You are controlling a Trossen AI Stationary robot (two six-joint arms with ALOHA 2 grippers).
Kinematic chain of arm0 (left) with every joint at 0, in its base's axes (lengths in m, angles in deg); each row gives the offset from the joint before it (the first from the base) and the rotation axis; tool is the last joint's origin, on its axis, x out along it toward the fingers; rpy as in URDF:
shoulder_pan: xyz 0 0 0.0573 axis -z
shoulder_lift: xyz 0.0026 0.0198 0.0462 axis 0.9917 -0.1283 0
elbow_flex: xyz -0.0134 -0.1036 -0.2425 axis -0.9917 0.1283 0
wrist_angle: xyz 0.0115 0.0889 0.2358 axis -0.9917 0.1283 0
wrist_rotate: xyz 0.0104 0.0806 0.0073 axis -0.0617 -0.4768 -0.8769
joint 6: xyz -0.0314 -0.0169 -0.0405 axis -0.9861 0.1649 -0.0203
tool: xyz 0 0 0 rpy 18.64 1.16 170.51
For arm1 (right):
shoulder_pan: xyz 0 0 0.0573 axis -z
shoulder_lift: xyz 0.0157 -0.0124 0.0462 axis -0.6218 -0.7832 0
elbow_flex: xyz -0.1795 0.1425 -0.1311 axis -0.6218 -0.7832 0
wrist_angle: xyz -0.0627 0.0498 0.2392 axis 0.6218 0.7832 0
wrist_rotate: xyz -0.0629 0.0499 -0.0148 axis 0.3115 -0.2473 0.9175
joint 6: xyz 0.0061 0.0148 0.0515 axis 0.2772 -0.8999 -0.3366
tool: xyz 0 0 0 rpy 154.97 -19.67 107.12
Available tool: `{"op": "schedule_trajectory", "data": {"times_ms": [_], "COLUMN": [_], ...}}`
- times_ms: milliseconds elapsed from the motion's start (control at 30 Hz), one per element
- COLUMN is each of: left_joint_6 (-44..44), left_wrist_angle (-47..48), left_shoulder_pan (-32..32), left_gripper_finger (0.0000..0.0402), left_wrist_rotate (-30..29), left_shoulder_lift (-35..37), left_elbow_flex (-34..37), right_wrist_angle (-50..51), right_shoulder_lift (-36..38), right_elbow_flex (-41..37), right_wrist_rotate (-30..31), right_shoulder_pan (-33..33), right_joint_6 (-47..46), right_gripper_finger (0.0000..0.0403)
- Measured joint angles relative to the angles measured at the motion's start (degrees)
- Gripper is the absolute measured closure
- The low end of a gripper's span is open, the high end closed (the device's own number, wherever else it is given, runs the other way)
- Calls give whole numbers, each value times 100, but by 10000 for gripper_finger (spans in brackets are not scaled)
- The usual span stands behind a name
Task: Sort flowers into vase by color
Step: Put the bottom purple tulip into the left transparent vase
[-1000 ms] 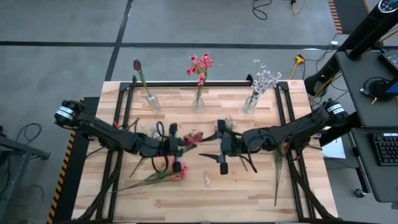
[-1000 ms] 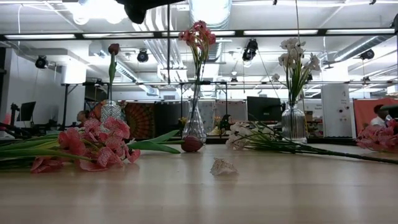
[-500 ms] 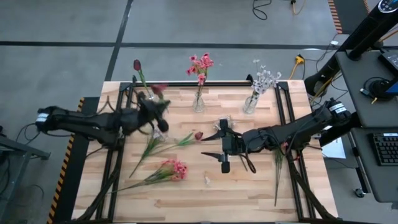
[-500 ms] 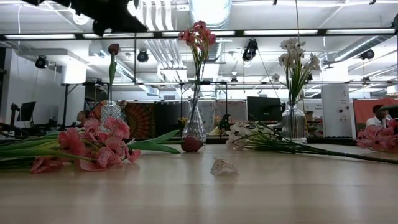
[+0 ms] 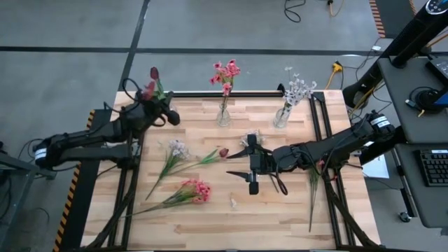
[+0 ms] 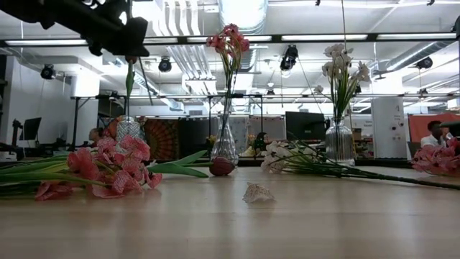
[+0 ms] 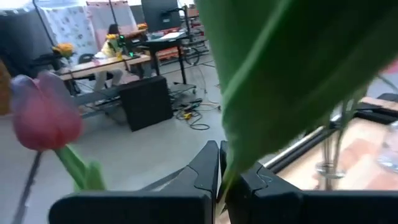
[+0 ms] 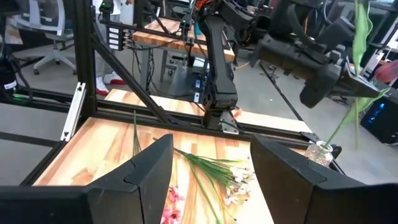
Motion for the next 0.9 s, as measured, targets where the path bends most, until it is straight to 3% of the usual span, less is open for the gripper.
{"op": "schedule_trajectory", "data": {"times_ms": [233, 533, 900], "left_joint_6": [-39, -475, -1160], "left_wrist_angle": [476, 2245, 2618], "left_shoulder_pan": [-83, -109, -264], "left_gripper_finger": [401, 401, 401], "left_wrist_rotate": [122, -51, -53], "left_shoulder_lift": [3, -15, -34], "left_elbow_flex": [-287, -1006, -962], "right_wrist_angle": [-2, -1, 1], "right_shoulder_lift": [-2, -7, -7], "right_elbow_flex": [-73, -108, -138], "right_wrist_rotate": [94, 101, 92], "right_shoulder_pan": [0, 92, 190], "right_joint_6": [-60, -52, -111], "right_gripper_finger": [195, 195, 193]}}
